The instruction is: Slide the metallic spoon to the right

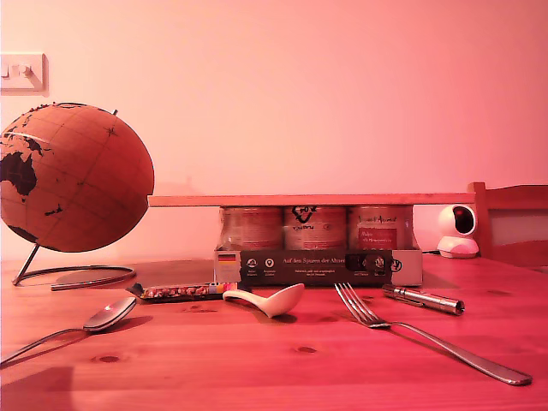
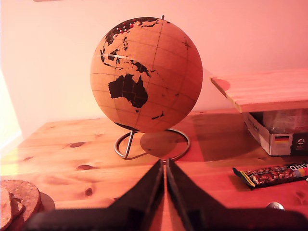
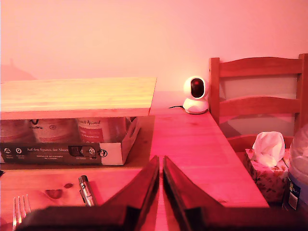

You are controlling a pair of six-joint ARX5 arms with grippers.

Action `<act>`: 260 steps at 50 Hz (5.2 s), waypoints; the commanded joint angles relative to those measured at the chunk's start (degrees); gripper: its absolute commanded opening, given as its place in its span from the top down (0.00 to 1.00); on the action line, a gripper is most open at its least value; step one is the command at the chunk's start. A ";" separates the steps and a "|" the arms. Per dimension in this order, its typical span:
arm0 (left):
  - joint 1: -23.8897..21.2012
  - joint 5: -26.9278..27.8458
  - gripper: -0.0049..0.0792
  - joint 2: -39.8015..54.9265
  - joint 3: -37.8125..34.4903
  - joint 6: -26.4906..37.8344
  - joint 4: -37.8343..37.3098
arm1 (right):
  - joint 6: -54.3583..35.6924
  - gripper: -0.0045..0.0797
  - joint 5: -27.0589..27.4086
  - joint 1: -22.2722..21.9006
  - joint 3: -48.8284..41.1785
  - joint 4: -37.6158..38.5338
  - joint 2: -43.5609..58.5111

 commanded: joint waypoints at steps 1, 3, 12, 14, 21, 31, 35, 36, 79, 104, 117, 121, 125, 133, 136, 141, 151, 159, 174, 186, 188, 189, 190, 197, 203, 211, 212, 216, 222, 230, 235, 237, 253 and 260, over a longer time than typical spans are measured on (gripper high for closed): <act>1.42 11.63 0.97 -0.79 -2.34 -1.53 1.79 | 4.66 0.96 -10.43 -4.59 -0.50 7.50 -0.37; 1.42 11.63 0.97 -0.79 -2.34 -1.53 1.79 | 4.66 0.96 -10.43 -4.59 -0.50 7.50 -0.37; 1.42 11.67 0.97 -0.79 -2.34 -2.03 1.86 | 4.66 0.96 -10.45 -4.57 -0.50 7.41 -0.37; 1.42 11.67 0.97 -0.79 -2.34 -2.64 1.90 | 4.66 0.96 -11.10 -4.57 -0.50 7.48 -0.37; 1.42 11.69 0.97 -0.79 -2.34 -2.86 1.92 | 8.59 0.96 -17.27 -4.13 -0.50 6.93 -0.37; 1.42 11.82 0.97 -0.79 -2.34 -4.42 1.86 | 11.91 0.96 -28.59 0.59 -0.50 6.45 -0.37; 1.42 12.24 0.97 -0.79 -2.34 -5.40 1.84 | 11.96 0.96 -30.69 3.85 -0.48 6.45 -0.37; 1.42 12.24 0.97 -0.79 -2.34 -5.88 1.81 | 11.96 0.96 -30.82 5.07 -0.48 6.43 -0.37; -4.39 17.14 0.97 20.65 12.50 -15.52 -14.21 | 6.88 0.96 -10.43 39.50 0.90 -14.40 2.56; -4.57 21.18 0.97 60.41 34.75 -9.84 -22.67 | 4.68 0.96 -3.63 40.30 0.90 -13.88 5.38; -5.33 19.74 0.97 75.56 43.28 -9.79 -27.56 | 4.37 0.96 -3.61 40.30 0.90 -13.90 5.38; -6.21 18.21 0.97 79.58 44.98 -9.11 -28.39 | 4.37 0.96 -3.61 40.30 0.90 -13.88 5.35; -7.37 16.35 0.97 83.34 46.14 -8.70 -28.76 | 4.37 0.96 -3.61 40.30 0.90 -13.88 5.35; -10.03 13.46 0.97 89.33 47.54 -8.72 -28.81 | 4.39 0.96 -3.63 40.30 0.90 -13.86 5.35; -10.97 13.00 0.97 90.66 47.76 -8.35 -29.14 | 4.39 0.96 -3.63 40.30 0.90 -13.90 5.35; -12.04 13.03 0.88 91.36 48.06 -8.11 -29.20 | 4.39 0.96 -3.63 40.30 0.90 -13.84 5.35; -13.53 12.96 0.67 91.36 49.59 -7.67 -30.69 | 4.39 0.96 -3.63 40.30 0.90 -13.55 5.35; -15.30 9.79 0.66 91.47 49.59 -6.80 -30.77 | 4.39 0.96 -3.63 40.30 0.90 -13.53 5.35; -16.00 6.88 0.66 93.35 49.59 -6.80 -30.08 | 4.39 0.96 -3.63 40.30 0.90 -13.38 5.35; -16.52 6.14 0.67 94.97 49.59 -5.68 -29.51 | 4.39 0.96 -3.69 40.30 0.90 -12.44 5.35; -16.59 6.14 0.67 94.99 49.59 -5.70 -29.51 | 4.39 0.96 -3.69 40.30 0.90 -12.44 5.35; -16.59 6.14 0.67 94.99 49.59 -5.70 -29.59 | 4.39 0.96 -3.69 40.30 0.90 -12.44 5.35; -16.59 6.10 0.67 95.01 49.59 -5.27 -29.64 | 4.39 0.96 -3.69 40.30 0.90 -12.44 5.35; -16.87 5.95 0.67 95.21 49.59 -5.29 -29.75 | 4.39 0.96 -3.69 40.30 0.90 -12.39 5.35; -17.31 5.97 0.69 95.21 49.59 -5.29 -29.83 | 4.39 0.96 -3.69 40.30 0.90 -11.93 5.35; -17.59 6.03 0.69 95.21 49.59 -5.33 -30.01 | 4.39 0.96 -3.69 40.30 0.90 -10.78 5.35; -17.59 6.03 0.69 95.21 49.59 -5.33 -30.08 | 4.39 0.96 -3.69 40.30 0.90 -10.54 5.35; -17.59 6.03 0.73 95.21 49.59 -5.33 -30.32 | 4.39 0.96 -3.69 40.30 0.90 -10.03 5.35; -17.64 6.14 0.79 95.21 49.59 -5.31 -31.04 | 4.39 0.96 -3.69 40.30 0.90 -9.57 5.35; -18.45 7.17 0.84 95.21 49.59 -5.33 -31.06 | 4.39 0.96 -3.67 40.30 0.92 -9.60 5.35; -19.52 7.32 0.85 95.21 49.59 -5.35 -30.88 | 4.39 0.96 -3.67 40.30 0.90 -9.60 5.35; -19.91 7.32 0.87 95.21 49.59 -5.35 -30.86 | 4.39 0.96 -3.69 40.30 0.90 -9.60 5.35; -24.09 9.25 0.88 95.21 49.59 -7.34 -30.56 | 4.39 0.96 -3.69 40.30 0.92 -9.60 5.35; -26.03 10.19 0.88 95.21 49.59 -8.48 -29.51 | 4.39 0.96 -3.69 40.30 0.90 -9.60 5.35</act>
